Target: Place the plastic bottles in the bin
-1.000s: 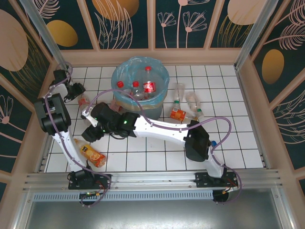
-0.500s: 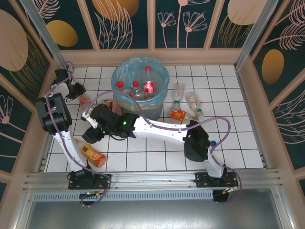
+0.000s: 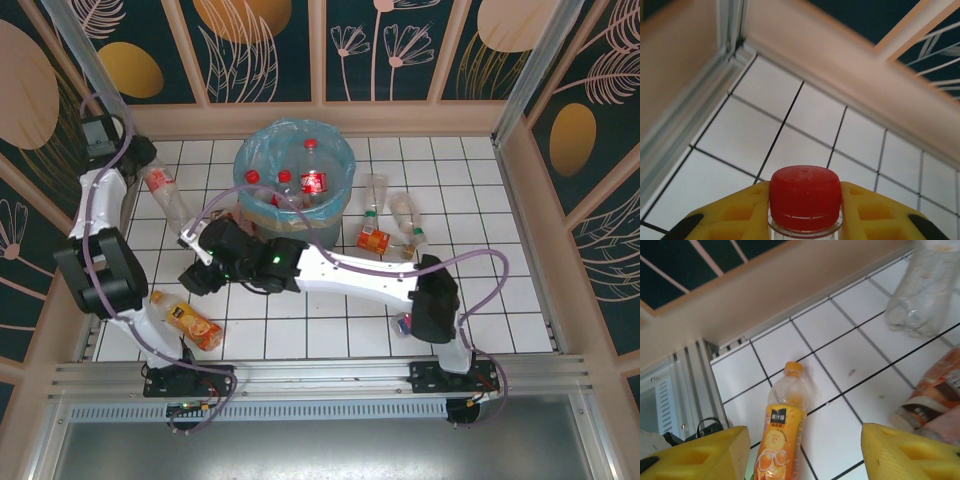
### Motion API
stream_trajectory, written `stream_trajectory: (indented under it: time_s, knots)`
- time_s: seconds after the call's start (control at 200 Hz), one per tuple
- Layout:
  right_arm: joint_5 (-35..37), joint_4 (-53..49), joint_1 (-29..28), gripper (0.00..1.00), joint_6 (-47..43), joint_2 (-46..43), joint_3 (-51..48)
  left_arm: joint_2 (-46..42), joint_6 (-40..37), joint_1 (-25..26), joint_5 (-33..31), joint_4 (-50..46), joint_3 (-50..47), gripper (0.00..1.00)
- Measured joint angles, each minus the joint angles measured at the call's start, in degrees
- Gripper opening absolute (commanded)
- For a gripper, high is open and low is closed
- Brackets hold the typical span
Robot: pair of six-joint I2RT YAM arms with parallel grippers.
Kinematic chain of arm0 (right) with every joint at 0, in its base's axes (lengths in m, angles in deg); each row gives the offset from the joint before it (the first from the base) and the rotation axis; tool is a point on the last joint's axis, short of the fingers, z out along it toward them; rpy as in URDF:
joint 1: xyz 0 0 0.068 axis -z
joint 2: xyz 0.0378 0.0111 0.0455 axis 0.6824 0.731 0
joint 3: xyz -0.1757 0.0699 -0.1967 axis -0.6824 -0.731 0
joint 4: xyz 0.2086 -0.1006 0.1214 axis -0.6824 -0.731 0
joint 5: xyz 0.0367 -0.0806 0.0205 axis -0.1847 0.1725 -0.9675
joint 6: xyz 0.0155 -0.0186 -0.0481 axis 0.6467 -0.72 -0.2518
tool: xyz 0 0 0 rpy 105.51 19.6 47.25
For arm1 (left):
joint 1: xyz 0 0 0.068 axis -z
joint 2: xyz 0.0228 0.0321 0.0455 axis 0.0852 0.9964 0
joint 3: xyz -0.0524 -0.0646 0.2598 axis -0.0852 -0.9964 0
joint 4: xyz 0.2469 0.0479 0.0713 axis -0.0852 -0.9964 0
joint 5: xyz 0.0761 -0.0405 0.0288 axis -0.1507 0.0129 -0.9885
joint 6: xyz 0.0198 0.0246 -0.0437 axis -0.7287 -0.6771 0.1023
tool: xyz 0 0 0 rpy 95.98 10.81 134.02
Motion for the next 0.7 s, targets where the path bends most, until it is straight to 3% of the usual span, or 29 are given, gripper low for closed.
stream_trajectory:
  time_s: [0.365,0.701]
  knots:
    - [8.92,10.29,2.49,0.62,-3.5,-20.61,-11.45,-19.54,3.43,1.73,-1.77,2.54,-0.7,0.0]
    - [16.09,17.44,9.29,0.61,-4.76,-35.17,-23.41,-25.64,3.67,18.95,-4.13,5.49,11.02,0.0]
